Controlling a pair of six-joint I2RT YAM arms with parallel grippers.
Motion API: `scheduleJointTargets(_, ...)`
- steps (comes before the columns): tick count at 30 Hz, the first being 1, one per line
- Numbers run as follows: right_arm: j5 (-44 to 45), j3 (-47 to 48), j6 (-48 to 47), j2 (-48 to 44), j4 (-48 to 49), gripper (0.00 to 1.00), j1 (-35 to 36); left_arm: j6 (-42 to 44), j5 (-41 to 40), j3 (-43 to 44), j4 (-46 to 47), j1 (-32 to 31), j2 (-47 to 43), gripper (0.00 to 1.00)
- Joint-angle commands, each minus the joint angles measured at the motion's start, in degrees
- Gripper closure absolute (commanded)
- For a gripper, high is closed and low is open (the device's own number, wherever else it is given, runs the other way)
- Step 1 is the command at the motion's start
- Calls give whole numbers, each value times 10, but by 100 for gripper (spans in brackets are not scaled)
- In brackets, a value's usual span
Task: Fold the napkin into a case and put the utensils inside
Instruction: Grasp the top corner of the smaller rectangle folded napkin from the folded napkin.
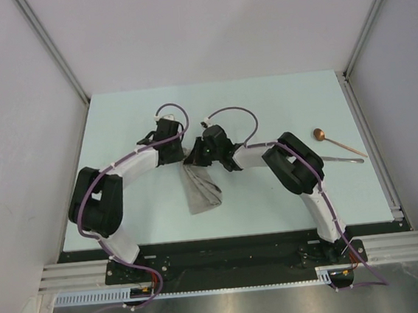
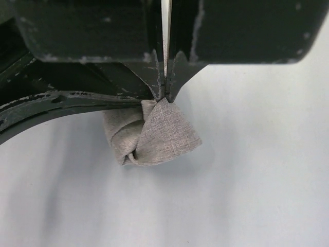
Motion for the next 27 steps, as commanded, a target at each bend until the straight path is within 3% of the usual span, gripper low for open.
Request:
scheduleJointTargets(1, 4, 45, -18, 13, -47, 100, 10, 4, 11, -13, 42, 0, -25, 100)
scheduleJointTargets(8, -16, 113, 70, 57, -38, 100, -5, -8, 19, -24, 46, -10, -13, 100)
scheduleJointTargets(13, -6, 54, 217, 77, 100, 100, -20, -16, 27, -36, 49, -11, -16, 100)
scheduleJointTargets(14, 2, 41, 224, 75, 153, 100, -20, -17, 26, -37, 45, -10, -15, 100)
scheduleJointTargets(16, 34, 22, 232, 74, 162, 100, -23, -12, 19, -36, 35, -6, -19, 100)
scheduleJointTargets(21, 0, 12, 282, 102, 271, 100, -33, -7, 37, -28, 28, 4, -10, 100)
scheduleJointTargets(27, -8, 35, 226, 107, 217, 100, -15, 12, 43, -11, 13, 4, 0, 100)
